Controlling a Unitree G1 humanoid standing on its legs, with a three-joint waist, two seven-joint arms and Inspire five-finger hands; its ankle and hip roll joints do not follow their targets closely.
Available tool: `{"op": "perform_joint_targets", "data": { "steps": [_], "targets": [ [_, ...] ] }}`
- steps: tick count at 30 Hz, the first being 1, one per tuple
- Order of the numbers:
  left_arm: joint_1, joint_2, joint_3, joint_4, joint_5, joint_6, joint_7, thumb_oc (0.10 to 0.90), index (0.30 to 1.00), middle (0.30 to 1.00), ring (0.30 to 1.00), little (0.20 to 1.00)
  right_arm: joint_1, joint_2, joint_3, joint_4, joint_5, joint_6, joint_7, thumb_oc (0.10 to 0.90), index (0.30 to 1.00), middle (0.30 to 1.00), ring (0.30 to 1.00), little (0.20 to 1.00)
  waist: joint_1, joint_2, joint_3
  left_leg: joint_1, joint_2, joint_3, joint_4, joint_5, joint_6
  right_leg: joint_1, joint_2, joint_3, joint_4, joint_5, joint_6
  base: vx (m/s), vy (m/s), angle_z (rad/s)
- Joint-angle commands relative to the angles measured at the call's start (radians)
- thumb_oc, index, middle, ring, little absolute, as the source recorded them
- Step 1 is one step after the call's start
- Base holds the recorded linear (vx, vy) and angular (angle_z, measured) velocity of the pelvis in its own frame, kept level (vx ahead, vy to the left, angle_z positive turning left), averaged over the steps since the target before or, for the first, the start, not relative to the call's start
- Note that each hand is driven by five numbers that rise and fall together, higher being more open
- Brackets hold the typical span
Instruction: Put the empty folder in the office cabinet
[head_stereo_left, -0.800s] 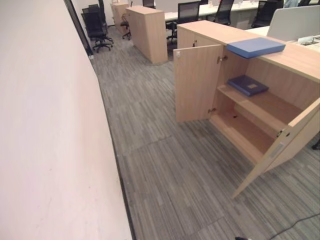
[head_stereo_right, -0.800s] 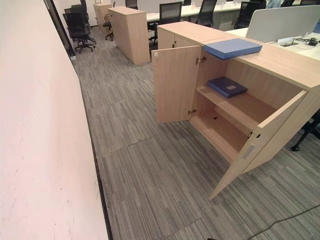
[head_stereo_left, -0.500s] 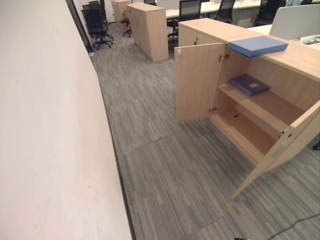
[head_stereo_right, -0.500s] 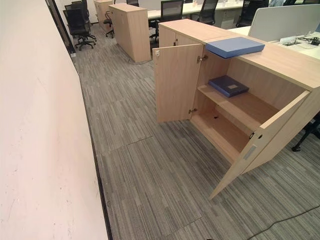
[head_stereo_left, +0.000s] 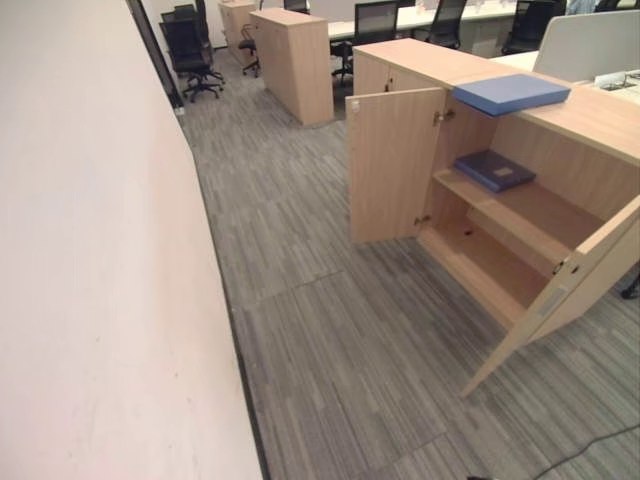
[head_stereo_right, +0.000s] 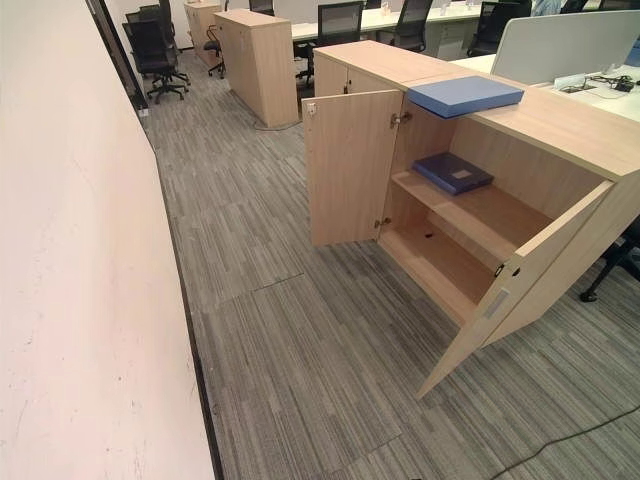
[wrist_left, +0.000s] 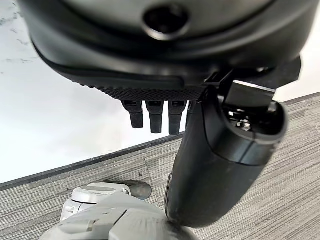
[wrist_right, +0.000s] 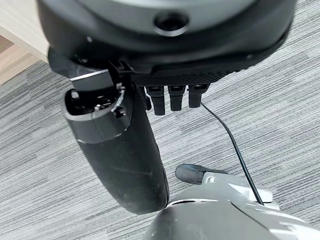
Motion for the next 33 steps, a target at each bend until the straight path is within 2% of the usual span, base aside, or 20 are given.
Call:
{"op": "perform_joint_targets", "data": {
  "steps": [1,14,26,31,32,33],
  "targets": [
    [-0.032,-0.016,-0.017,0.066,0.041,-0.003,-0.030,0.800,0.900,0.900,0.900,0.900,-0.013,0.005,0.037,0.039,0.022,0.002,0.012,0.800,0.900,0.900,0.900,0.900,0.011,-0.047,-0.029,-0.028,-0.044,-0.017,-0.025,-0.033,-0.007,0.013,-0.041,-0.032,0.006,-0.034,0.078,0.00,0.000,0.00],
    [-0.031,-0.016,-0.005,0.071,0.015,0.001,-0.042,0.800,0.900,0.900,0.900,0.900,-0.009,0.006,0.038,0.042,0.019,0.003,0.019,0.800,0.900,0.900,0.900,0.900,0.013,-0.050,-0.029,-0.022,-0.044,-0.021,-0.025,-0.036,-0.007,0.020,-0.041,-0.037,0.006,-0.038,0.078,0.00,0.000,0.00],
    [-0.038,-0.013,-0.006,0.117,0.057,0.026,-0.070,0.800,0.900,0.900,0.900,0.900,-0.007,0.007,0.048,0.048,0.008,0.018,0.043,0.800,0.900,0.900,0.900,0.900,0.008,-0.050,-0.030,-0.012,-0.042,-0.023,-0.025,-0.044,-0.007,0.029,-0.038,-0.032,0.006,-0.044,0.073,0.03,-0.014,0.00],
    [-0.044,0.003,0.016,0.130,0.048,0.033,-0.054,0.800,0.900,0.900,0.900,0.900,-0.016,0.009,0.051,0.044,0.016,0.020,0.044,0.800,0.900,0.900,0.900,0.900,0.015,-0.060,-0.008,-0.015,-0.022,-0.025,-0.012,-0.040,-0.006,0.012,-0.031,-0.031,0.051,-0.063,0.056,0.01,-0.088,0.00],
    [-0.065,0.014,0.025,0.127,0.021,0.032,-0.042,0.800,0.900,0.900,0.900,0.900,-0.028,0.008,0.053,0.035,0.027,0.015,0.038,0.800,0.900,0.900,0.900,0.900,0.028,-0.088,0.054,-0.218,-0.025,0.023,0.344,-0.095,-0.035,-0.018,-0.037,-0.031,0.122,-0.096,0.020,-0.13,-0.131,0.06],
    [-0.065,0.014,0.025,0.127,0.021,0.032,-0.042,0.800,0.900,0.900,0.900,0.900,-0.028,0.008,0.053,0.035,0.027,0.015,0.038,0.800,0.900,0.900,0.900,0.900,0.028,-0.088,0.054,-0.219,-0.025,0.023,0.344,-0.095,-0.035,-0.019,-0.036,-0.031,0.122,-0.096,0.020,-0.13,-0.195,0.17]
  ]
}}
